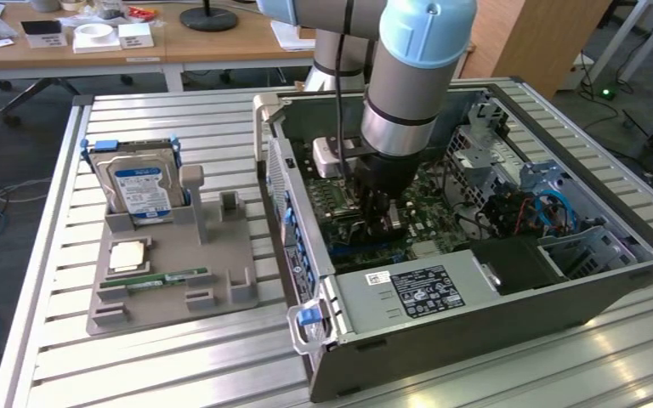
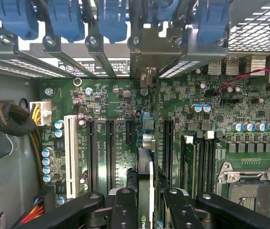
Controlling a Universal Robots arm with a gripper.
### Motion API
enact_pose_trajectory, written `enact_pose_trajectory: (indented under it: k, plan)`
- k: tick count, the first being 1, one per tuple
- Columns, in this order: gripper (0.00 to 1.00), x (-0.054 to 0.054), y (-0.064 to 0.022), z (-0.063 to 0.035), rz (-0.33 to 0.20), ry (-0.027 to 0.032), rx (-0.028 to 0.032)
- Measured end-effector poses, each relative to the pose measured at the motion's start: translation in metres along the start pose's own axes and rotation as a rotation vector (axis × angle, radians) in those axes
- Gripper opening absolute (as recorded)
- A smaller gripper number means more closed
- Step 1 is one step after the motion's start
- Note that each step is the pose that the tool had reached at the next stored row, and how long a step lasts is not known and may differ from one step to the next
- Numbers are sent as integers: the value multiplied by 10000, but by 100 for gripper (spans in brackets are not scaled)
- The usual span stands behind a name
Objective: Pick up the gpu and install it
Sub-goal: 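Insert the gpu into the slot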
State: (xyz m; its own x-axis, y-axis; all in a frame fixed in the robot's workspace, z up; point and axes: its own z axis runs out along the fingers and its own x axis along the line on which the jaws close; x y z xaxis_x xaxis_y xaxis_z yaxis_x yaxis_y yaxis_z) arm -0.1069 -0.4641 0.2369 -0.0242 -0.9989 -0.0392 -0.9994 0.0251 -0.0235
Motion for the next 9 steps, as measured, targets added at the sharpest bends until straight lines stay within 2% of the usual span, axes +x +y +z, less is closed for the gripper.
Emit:
enact_pose_trajectory:
  k: [9]
  plan:
    - [26,1,14,1,-3,4,3]
